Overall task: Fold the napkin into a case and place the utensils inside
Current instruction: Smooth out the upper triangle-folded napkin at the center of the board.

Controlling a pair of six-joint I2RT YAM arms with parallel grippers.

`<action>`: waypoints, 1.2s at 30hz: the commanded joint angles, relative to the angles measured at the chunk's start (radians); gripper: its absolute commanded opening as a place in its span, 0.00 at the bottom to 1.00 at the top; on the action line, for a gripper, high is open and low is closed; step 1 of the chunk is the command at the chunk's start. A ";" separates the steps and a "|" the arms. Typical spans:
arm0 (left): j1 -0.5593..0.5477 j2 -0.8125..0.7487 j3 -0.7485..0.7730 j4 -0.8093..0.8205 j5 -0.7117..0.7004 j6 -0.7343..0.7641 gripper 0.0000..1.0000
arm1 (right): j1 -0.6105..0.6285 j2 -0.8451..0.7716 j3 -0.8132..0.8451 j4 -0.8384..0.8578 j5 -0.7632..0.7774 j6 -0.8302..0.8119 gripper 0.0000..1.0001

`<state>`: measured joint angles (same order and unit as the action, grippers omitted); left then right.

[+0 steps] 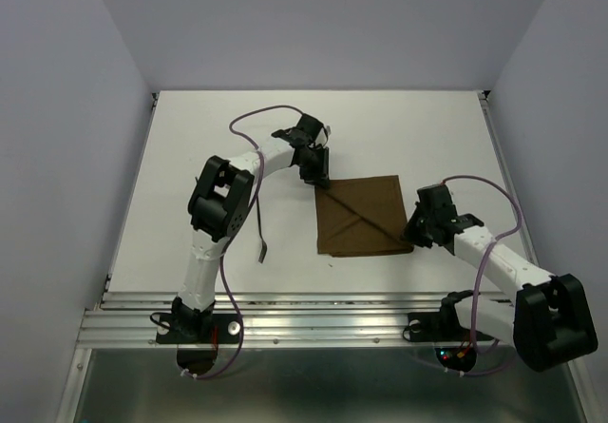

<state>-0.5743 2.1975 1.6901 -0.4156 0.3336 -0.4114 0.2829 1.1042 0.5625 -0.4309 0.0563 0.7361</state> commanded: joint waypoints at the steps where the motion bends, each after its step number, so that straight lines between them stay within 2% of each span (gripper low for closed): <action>1: 0.001 -0.010 0.057 -0.009 0.008 0.023 0.30 | 0.007 0.040 -0.055 0.060 0.080 0.028 0.08; 6: 0.002 -0.016 0.060 -0.008 0.008 0.025 0.30 | 0.007 0.108 -0.101 0.115 0.056 0.042 0.04; 13: -0.002 -0.068 0.069 -0.011 -0.014 0.016 0.30 | 0.007 -0.036 0.016 0.028 0.031 0.022 0.04; 16: -0.010 -0.106 0.068 -0.011 -0.028 0.010 0.30 | 0.016 -0.043 0.068 0.030 0.016 0.019 0.04; 28: -0.110 -0.162 -0.039 0.044 0.014 -0.046 0.30 | 0.056 0.161 0.077 0.182 -0.004 0.046 0.05; 32: -0.130 -0.125 -0.059 0.084 0.015 -0.058 0.29 | 0.056 0.265 0.051 0.207 0.081 0.046 0.04; 36: -0.131 -0.088 -0.040 0.066 0.013 -0.046 0.29 | 0.065 0.240 0.057 0.181 0.079 0.037 0.04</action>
<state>-0.7170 2.0926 1.6394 -0.3592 0.3408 -0.4583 0.3355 1.3716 0.6235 -0.2573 0.0929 0.7811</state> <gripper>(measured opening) 0.293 0.044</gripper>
